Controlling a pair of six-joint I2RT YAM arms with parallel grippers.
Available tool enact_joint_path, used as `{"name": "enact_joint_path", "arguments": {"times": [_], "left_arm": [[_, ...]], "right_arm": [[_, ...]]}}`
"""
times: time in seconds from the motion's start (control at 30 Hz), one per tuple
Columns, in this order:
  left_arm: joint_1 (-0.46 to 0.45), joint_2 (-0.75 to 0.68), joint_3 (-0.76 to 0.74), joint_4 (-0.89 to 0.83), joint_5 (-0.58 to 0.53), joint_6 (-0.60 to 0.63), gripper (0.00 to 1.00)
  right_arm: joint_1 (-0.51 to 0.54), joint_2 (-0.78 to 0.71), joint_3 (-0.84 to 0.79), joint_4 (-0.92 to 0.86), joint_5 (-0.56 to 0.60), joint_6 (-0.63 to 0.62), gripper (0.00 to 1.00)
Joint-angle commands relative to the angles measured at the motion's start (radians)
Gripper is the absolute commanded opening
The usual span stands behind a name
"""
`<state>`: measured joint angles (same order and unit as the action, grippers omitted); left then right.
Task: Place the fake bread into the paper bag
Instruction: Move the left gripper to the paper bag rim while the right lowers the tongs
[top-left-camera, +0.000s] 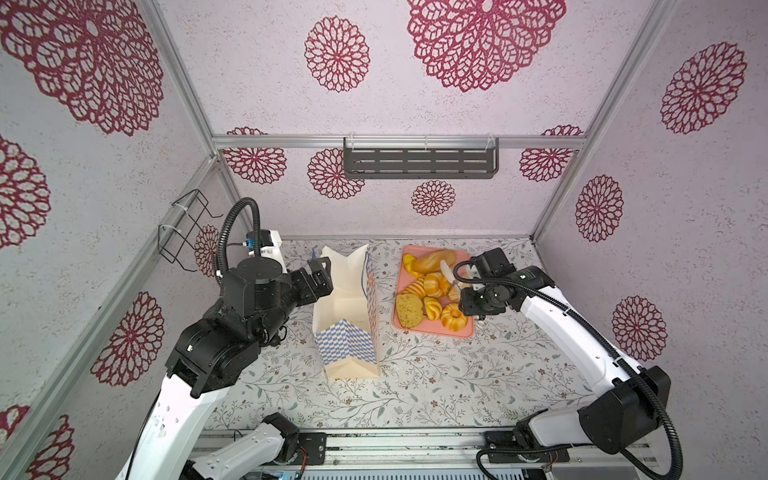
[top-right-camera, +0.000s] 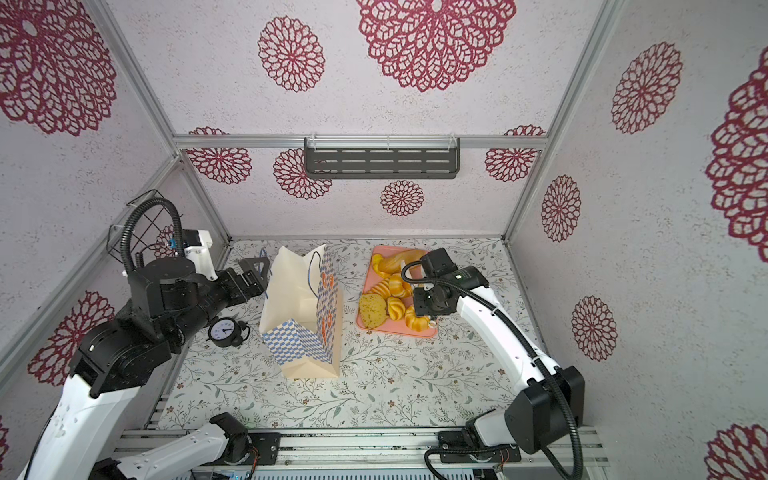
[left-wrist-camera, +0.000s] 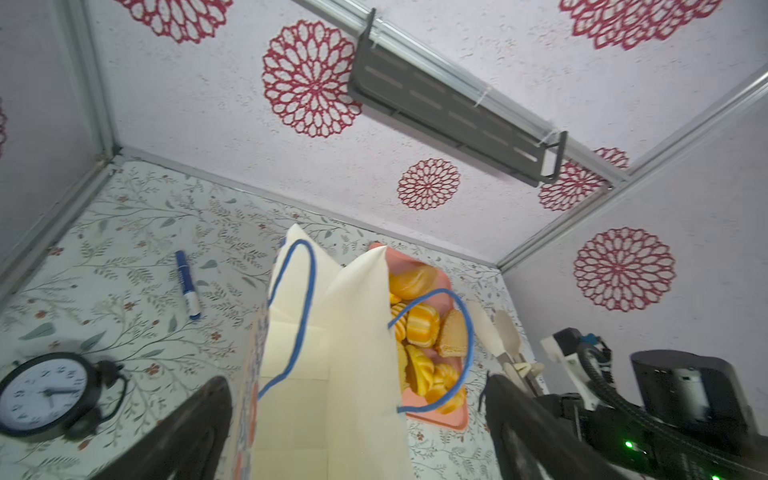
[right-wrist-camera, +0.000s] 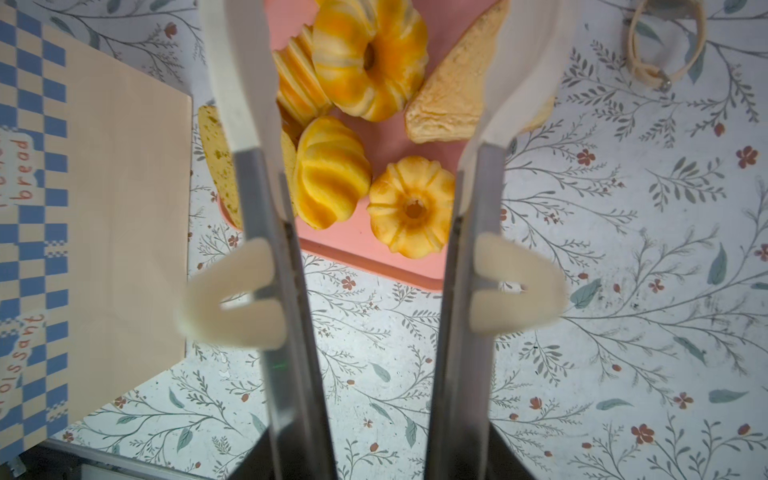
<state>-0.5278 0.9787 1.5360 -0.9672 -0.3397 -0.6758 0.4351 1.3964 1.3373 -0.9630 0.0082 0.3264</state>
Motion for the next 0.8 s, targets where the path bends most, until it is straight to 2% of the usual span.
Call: {"name": "enact_joint_path", "arguments": {"times": [0.0, 0.47, 0.77], "left_arm": [[0.059, -0.012, -0.014, -0.05, -0.011, 0.024, 0.97], [0.306, -0.019, -0.094, -0.029, 0.278, 0.008, 0.97], [0.477, -0.023, -0.123, -0.005, 0.503, -0.007, 0.97]], "right_arm": [[-0.001, -0.053, -0.007, 0.004, 0.059, 0.017, 0.48], [-0.003, -0.073, -0.035, -0.036, 0.073, 0.017, 0.48], [0.009, -0.06, -0.118, -0.012, -0.13, -0.008, 0.48]]}}
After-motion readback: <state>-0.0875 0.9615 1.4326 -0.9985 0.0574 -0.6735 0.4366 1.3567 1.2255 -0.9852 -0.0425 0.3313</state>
